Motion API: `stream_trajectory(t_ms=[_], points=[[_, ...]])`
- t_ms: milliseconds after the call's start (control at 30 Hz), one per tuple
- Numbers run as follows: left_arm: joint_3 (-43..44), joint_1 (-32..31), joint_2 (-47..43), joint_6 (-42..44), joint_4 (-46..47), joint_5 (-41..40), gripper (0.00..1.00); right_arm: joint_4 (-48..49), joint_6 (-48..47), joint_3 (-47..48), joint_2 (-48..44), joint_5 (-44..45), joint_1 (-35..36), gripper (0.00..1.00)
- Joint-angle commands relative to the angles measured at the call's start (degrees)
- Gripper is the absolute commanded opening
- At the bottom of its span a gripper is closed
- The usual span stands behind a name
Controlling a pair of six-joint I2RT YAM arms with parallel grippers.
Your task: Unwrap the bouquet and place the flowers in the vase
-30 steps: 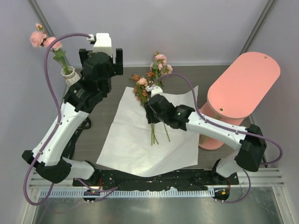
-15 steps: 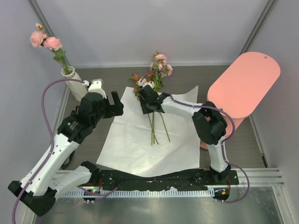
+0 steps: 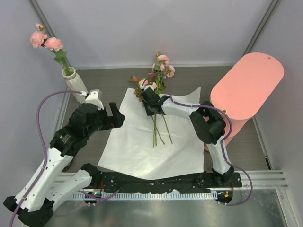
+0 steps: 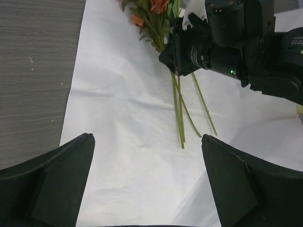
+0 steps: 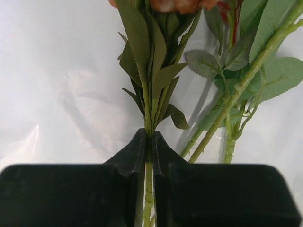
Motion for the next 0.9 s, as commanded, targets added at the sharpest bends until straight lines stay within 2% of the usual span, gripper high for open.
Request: stream_trajectory(t_ms=[0,100,233,333,433,667,700,833,867], points=[[1.23,0.13,-0.04,-0.25,-4.06,4.62,1.0,4.99,2.24,-1.76,-6.06,-0.24,-0.28,0.06],[1.14,0.13,-1.01,-0.95,-3.28,7.71,1.0,7.98,4.44,-3.78,-10.19,-1.13,-0.28,0.01],[-0.88,0.13,-2.23,-3.5,1.28,15.17,1.0,12.55,5.15,-6.76,-16.69,-3.23,-0.28,0.01],[-2.64,0.13,-1.98,-6.91,6.38,17.11,1.0,18.52,4.98,-10.98,-22.84,-5.86,-0.28,0.01],[-3.34,0.13,-0.92,-10.78,11.74,17.65,1.0,22.92,4.45,-13.8,-27.84,-8.59,-0.28,0.01],[-2.56,0.13,3.12,-16.51,23.16,18.53,1.0,28.64,6.03,-20.73,-36.21,-23.7,-0.28,0.01],[-2.38,0.13,4.34,-16.69,23.62,18.35,1.0,29.17,6.38,-21.79,-37.17,-27.55,-0.2,0.01],[0.86,0.13,7.78,-16.86,22.13,15.63,0.99,32.94,7.0,-27.76,-41.83,-33.64,-0.28,0.01],[1.4,0.13,8.39,-16.86,21.78,15.71,0.95,34.17,6.56,-28.65,-43.58,-34.09,-0.02,0.01]])
